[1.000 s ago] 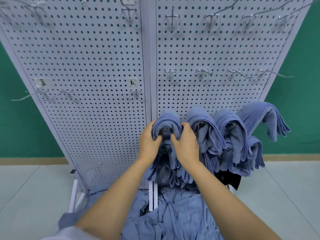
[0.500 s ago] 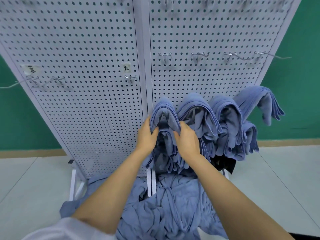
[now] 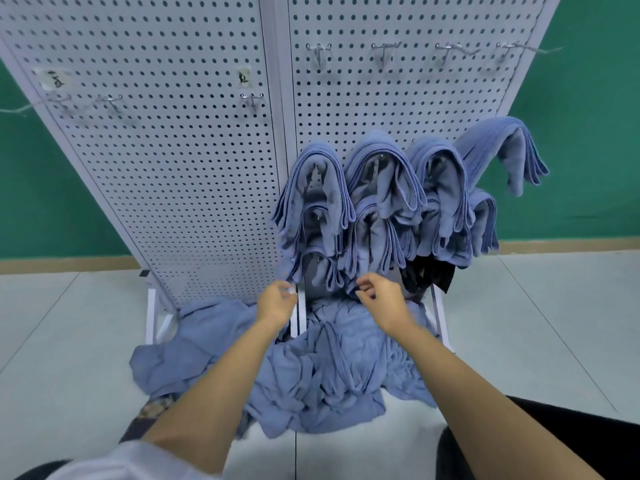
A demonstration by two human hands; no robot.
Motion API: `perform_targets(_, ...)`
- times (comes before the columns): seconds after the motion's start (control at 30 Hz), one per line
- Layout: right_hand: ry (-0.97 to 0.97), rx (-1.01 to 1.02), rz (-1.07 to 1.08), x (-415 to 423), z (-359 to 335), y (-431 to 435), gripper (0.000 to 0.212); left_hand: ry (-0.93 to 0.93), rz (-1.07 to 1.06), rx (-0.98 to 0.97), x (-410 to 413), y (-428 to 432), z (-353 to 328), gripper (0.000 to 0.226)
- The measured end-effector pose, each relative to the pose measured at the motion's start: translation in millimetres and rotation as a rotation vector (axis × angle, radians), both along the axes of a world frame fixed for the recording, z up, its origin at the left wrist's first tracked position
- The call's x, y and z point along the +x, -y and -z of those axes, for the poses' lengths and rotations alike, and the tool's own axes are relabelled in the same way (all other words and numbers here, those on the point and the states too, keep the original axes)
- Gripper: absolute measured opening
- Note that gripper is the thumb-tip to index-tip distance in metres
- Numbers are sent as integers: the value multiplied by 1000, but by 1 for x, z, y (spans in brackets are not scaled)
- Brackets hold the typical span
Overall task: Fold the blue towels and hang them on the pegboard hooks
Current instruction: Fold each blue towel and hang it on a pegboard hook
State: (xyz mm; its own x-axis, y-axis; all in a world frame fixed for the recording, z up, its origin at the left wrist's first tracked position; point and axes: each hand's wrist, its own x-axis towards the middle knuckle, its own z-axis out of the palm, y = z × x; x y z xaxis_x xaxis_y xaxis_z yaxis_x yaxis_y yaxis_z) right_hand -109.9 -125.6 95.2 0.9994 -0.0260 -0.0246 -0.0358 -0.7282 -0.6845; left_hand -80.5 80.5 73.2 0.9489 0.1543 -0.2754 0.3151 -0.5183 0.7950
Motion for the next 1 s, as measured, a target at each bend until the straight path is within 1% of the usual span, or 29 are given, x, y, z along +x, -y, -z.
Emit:
perform_targets(0.07,-94,6,4,-12,30,6,22,-63,31,-17,-15,7,27,26)
perform_targets(0.13,-183,11,8,-22,59,12,21,-91,89,1,-27,19,52,24)
perform_targets(0.2,-271,-4,9,-30,85,16,20,-97,188,26,-35,32,77,24)
perform_targets(0.27,-316,-24,6,-37,110,17,20,-113,267,66,-39,44,99,23)
perform_targets(0.33,-364,-40,0,-42,134,19,20,-124,312,65,-40,56,121,24)
perform_targets(0.4,-408,-64,-14,-43,155,20,19,-143,347,98,-39,64,140,31)
perform_targets(0.5,-431,-68,-35,-40,178,20,20,-135,411,140,-32,75,162,43)
perform_targets(0.6,-464,-98,-79,-36,192,18,24,-124,496,189,-20,85,177,45)
perform_targets(0.7,-481,-101,-96,-33,209,14,27,-49,567,275,-13,87,194,37)
perform_targets(0.77,-481,-141,-134,-29,217,13,29,21,585,328,-9,86,203,33)
perform_targets(0.83,-472,-191,-149,-26,223,12,30,52,597,379,-5,86,208,30)
perform_targets(1.0,-418,-276,-35,-22,224,7,26,47,666,420,11,83,206,19)
